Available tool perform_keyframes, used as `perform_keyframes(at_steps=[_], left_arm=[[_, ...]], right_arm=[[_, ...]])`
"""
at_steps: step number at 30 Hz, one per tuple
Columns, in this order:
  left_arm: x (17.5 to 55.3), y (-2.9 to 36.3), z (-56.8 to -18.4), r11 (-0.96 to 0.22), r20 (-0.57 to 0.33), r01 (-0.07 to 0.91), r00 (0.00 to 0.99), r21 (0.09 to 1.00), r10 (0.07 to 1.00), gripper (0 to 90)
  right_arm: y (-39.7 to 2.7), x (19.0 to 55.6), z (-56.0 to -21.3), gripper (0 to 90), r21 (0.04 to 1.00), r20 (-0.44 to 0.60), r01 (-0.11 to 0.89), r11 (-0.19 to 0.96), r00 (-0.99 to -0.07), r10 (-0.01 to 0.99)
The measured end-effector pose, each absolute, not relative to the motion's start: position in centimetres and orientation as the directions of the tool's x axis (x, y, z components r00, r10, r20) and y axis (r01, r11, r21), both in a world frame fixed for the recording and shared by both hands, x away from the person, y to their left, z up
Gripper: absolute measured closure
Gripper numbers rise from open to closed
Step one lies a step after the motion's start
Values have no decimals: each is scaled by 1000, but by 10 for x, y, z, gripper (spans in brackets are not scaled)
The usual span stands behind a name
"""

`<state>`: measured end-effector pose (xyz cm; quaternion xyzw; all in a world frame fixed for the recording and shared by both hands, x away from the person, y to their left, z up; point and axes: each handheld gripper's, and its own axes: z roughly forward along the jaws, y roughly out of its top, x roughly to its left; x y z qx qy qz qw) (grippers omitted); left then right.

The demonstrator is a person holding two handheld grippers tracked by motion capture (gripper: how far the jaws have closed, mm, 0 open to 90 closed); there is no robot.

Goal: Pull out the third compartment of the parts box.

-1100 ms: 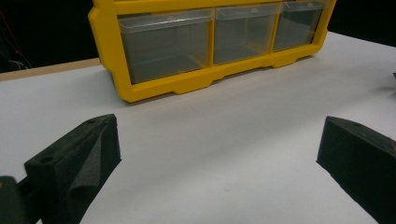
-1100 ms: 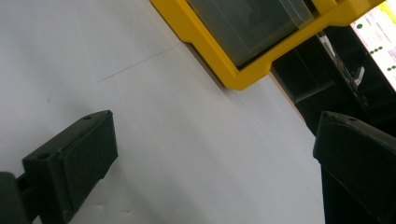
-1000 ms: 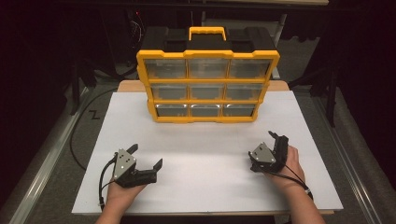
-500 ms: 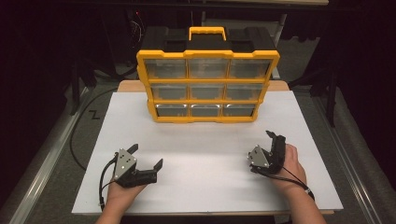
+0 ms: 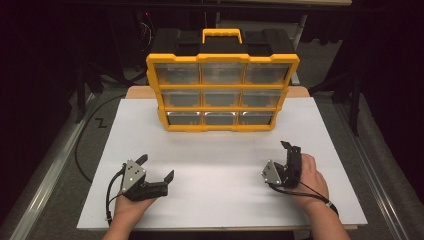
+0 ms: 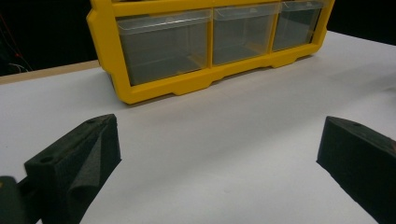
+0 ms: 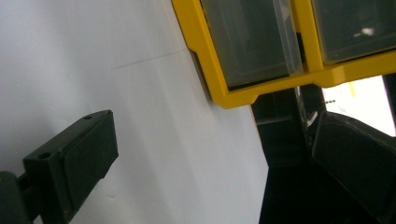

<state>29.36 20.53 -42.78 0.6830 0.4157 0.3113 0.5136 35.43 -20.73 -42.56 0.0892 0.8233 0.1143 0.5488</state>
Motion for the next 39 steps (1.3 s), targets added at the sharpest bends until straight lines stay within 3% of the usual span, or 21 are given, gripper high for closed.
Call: perform_keyframes(at_steps=[15, 31, 38, 39], left_arm=[[293, 205, -428, -133, 4, 242, 469, 961, 883, 5], [293, 204, -429, -137, 10, 242, 463, 961, 886, 6], [294, 204, -428, -150, 14, 260, 462, 954, 887, 5], [294, 204, -429, -152, 17, 256, 462, 955, 887, 5]], right_arm=[[-200, 348, -425, 12, 167, -924, -19, 986, -351, 150], [-196, 343, -421, 14, 118, -941, -48, 992, -326, 96], [-194, 343, -421, 60, 88, -947, -64, 994, -314, 64], [-193, 343, -422, 102, 85, -950, -65, 994, -307, 61]])
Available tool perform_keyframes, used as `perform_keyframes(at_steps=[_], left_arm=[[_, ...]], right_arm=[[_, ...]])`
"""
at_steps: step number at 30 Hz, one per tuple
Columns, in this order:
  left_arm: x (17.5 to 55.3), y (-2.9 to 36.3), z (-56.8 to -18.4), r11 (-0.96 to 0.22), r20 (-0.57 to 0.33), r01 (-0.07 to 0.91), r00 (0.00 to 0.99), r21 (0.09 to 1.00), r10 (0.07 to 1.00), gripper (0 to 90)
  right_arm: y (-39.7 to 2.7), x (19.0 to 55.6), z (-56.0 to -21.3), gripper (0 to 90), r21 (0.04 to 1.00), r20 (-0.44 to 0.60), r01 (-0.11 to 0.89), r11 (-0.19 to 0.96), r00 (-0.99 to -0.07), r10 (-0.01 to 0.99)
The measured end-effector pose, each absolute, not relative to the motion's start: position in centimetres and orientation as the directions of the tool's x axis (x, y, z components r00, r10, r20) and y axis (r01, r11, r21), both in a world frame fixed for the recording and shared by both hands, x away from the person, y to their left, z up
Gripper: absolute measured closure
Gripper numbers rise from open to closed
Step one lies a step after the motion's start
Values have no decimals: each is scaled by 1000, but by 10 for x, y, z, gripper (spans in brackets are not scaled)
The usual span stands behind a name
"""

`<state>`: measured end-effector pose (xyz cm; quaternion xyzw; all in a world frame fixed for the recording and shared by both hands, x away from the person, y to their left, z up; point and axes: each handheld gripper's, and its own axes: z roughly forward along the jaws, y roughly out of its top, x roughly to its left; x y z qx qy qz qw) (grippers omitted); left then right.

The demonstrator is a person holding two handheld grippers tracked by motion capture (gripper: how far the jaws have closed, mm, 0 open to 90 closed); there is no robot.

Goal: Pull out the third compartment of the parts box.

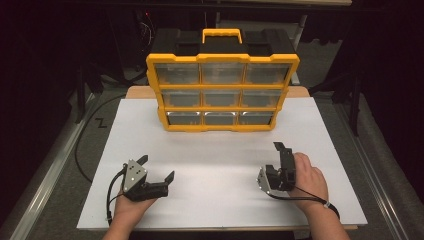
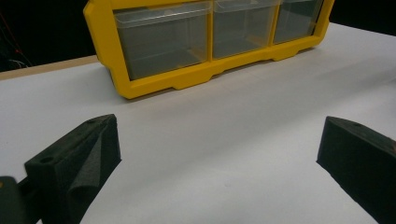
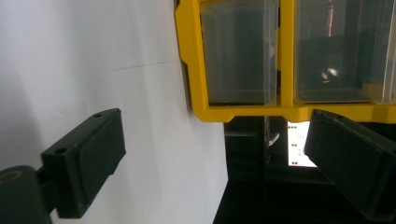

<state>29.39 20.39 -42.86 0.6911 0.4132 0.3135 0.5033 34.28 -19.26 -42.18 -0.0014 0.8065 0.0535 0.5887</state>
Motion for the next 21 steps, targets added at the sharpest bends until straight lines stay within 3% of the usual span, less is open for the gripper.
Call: perform_keyframes(at_steps=[2, 21], left_arm=[[294, 203, -429, -150, 16, 254, 462, 956, 887, 5], [296, 201, -430, -141, 6, 253, 469, 957, 883, 9]], right_arm=[[-192, 343, -421, 169, 83, -953, -70, 994, -297, 59], [-176, 357, -419, 422, 56, -987, -75, 996, -156, 43]])
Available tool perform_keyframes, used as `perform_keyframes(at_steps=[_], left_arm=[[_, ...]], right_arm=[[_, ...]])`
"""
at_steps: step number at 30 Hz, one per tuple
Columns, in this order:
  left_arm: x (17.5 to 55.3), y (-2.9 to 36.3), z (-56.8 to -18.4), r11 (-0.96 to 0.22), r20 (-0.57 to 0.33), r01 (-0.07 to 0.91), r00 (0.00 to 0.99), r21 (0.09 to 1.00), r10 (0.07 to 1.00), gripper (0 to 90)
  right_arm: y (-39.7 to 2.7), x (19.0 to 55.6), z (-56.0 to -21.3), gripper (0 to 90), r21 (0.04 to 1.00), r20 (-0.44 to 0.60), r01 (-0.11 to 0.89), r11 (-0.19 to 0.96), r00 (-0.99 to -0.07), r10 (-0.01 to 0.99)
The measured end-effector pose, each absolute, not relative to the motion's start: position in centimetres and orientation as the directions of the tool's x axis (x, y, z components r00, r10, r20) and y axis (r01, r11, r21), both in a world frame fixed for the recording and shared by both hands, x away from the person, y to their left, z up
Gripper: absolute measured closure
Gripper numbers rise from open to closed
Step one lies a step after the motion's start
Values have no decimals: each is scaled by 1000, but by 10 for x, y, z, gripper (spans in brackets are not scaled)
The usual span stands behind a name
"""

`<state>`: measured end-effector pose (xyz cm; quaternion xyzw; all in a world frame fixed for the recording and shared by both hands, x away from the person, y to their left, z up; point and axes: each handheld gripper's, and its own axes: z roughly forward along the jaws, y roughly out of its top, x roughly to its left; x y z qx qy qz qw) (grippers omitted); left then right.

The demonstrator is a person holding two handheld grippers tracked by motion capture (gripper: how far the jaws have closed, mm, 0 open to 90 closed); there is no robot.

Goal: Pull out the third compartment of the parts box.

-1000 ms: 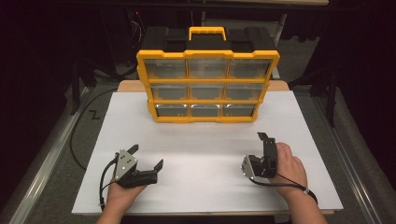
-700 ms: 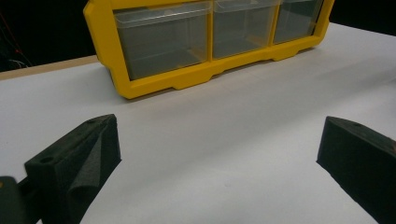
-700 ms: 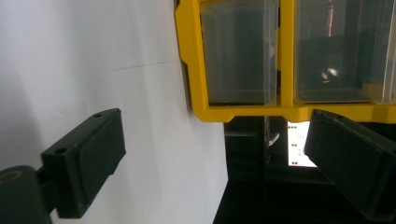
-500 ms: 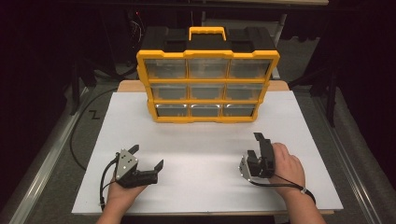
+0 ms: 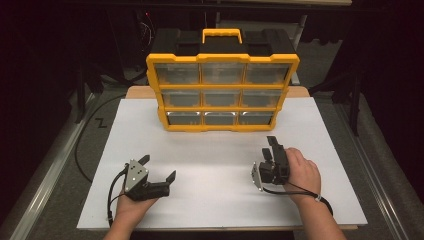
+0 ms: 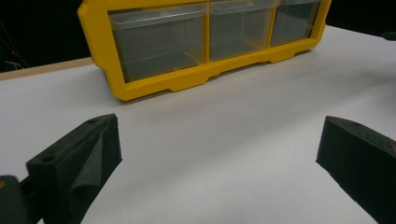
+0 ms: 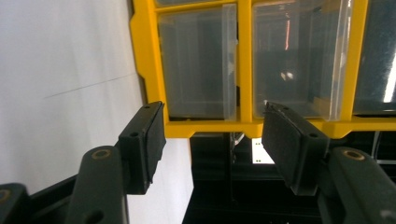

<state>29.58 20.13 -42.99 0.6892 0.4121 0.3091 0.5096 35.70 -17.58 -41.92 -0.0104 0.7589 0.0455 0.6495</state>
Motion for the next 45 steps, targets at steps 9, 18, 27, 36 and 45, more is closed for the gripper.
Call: perform_keyframes(at_steps=[9, 18, 27, 36, 45], left_arm=[[296, 200, -430, -143, 4, 252, 481, 957, 877, 9], [300, 200, -432, -142, 2, 256, 481, 956, 877, 8], [298, 199, -432, -179, 44, 230, 492, 957, 870, 7], [297, 200, -432, -176, 38, 232, 501, 957, 865, 7], [296, 200, -432, -177, 38, 229, 506, 957, 862, 7]], right_arm=[[-172, 369, -407, 442, 62, -992, -64, 996, -118, 54], [-165, 378, -390, 458, 68, -995, -77, 995, -84, 62], [-156, 391, -364, 501, 85, -996, -90, 992, -43, 81], [-147, 403, -340, 541, 99, -995, -99, 990, -5, 99], [-141, 411, -320, 593, 117, -992, -106, 987, 38, 121]])
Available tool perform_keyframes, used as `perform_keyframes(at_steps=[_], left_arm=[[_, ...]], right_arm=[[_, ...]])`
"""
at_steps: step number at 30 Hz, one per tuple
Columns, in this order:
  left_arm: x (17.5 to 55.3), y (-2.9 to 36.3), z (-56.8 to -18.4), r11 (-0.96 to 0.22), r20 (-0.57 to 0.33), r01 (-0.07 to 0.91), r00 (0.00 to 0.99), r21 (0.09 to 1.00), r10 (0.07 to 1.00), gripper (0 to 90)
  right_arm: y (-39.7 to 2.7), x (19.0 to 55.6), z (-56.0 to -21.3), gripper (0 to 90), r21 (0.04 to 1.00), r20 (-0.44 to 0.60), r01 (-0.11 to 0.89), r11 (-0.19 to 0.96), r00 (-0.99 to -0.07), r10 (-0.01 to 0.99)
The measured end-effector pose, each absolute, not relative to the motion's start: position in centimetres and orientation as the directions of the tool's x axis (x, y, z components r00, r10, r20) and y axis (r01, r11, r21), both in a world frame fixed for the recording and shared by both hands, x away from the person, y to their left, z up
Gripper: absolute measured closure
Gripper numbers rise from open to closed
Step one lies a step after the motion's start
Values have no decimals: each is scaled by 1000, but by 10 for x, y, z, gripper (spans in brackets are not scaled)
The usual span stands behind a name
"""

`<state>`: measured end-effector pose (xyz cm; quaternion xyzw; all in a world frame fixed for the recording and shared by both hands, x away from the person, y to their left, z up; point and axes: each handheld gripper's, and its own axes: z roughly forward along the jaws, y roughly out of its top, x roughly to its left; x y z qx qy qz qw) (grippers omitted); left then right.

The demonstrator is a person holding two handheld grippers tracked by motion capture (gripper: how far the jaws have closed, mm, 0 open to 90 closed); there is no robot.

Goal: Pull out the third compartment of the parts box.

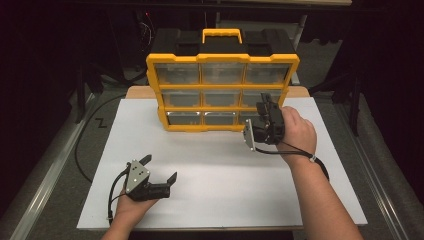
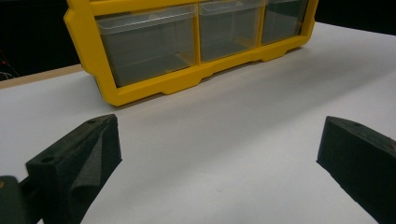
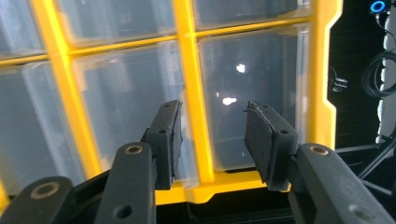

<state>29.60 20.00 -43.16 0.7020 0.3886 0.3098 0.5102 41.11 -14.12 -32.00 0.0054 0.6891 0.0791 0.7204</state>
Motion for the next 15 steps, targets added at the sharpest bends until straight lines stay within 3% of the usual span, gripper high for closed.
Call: perform_keyframes(at_steps=[15], left_arm=[[296, 200, -432, -180, 39, 230, 510, 956, 859, 7]], right_arm=[[-140, 428, -285, 675, 121, -988, -89, 989, 91, 129]])
